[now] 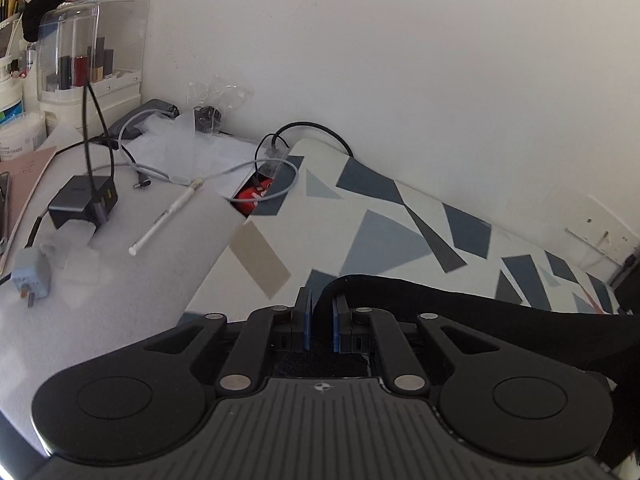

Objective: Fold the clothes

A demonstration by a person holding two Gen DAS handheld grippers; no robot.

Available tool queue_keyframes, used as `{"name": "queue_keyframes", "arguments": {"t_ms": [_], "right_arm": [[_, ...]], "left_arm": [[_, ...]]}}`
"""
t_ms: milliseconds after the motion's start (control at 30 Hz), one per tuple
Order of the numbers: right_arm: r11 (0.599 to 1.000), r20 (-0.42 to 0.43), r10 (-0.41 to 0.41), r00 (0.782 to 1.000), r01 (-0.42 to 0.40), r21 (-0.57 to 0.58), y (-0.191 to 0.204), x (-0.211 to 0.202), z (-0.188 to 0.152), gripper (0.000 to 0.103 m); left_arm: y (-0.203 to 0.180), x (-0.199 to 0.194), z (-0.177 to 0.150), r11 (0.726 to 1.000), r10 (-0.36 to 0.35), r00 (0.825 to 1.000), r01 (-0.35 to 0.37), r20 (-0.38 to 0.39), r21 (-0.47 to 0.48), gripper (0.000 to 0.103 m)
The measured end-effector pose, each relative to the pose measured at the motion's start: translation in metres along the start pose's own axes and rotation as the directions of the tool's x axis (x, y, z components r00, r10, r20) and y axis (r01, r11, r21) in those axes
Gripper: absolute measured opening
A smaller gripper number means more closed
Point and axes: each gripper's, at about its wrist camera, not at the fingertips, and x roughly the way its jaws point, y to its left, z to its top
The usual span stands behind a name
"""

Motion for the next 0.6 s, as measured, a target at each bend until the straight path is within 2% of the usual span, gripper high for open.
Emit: {"name": "queue_keyframes", "arguments": {"t_ms": [133, 233, 267, 300, 333, 367, 400, 433, 500, 600], "right_arm": [[0.998, -0.078, 0.057, 0.995, -0.057, 0.004, 0.007, 0.086, 0.001, 0.002], [0.996, -0.154, 0.085, 0.984, -0.087, -0.005, 0.015, 0.137, -0.007, 0.003], [0.995, -0.182, 0.092, 0.979, -0.095, -0.004, 0.017, 0.15, -0.01, 0.006], [0.995, -0.21, 0.099, 0.973, -0.102, -0.003, 0.019, 0.161, -0.014, 0.021], [0.995, -0.223, 0.094, 0.97, -0.098, -0.006, 0.019, 0.165, -0.017, 0.03], [0.996, -0.225, 0.082, 0.971, -0.087, -0.01, 0.018, 0.165, -0.02, 0.044], [0.996, -0.217, 0.085, 0.972, -0.088, -0.002, 0.015, 0.162, -0.021, 0.049], [0.995, -0.201, 0.099, 0.975, -0.098, 0.013, 0.011, 0.156, -0.022, 0.051], [0.989, -0.166, 0.135, 0.977, -0.123, 0.082, -0.009, 0.135, -0.022, 0.058], [0.97, -0.118, 0.167, 0.979, -0.142, 0.196, -0.045, 0.095, -0.029, 0.06]], "left_arm": [[-0.017, 0.056, 0.023, 0.997, 0.061, 0.998, -0.06, -0.021, 0.038, 0.01], [-0.026, 0.103, 0.028, 0.993, 0.103, 0.989, -0.095, -0.104, 0.074, 0.011], [-0.03, 0.119, 0.027, 0.989, 0.125, 0.981, -0.111, -0.146, 0.099, 0.016], [-0.033, 0.13, 0.026, 0.985, 0.141, 0.974, -0.119, -0.178, 0.125, 0.031], [-0.039, 0.143, 0.022, 0.977, 0.163, 0.961, -0.125, -0.224, 0.174, 0.045], [-0.043, 0.145, 0.019, 0.971, 0.178, 0.957, -0.132, -0.23, 0.201, 0.073], [-0.046, 0.147, 0.016, 0.964, 0.192, 0.953, -0.138, -0.236, 0.227, 0.079], [-0.048, 0.143, 0.015, 0.963, 0.187, 0.955, -0.132, -0.229, 0.235, 0.079], [-0.051, 0.132, 0.011, 0.97, 0.142, 0.958, -0.085, -0.251, 0.226, 0.082], [-0.056, 0.111, 0.0, 0.975, 0.073, 0.959, -0.011, -0.273, 0.222, 0.089]]}}
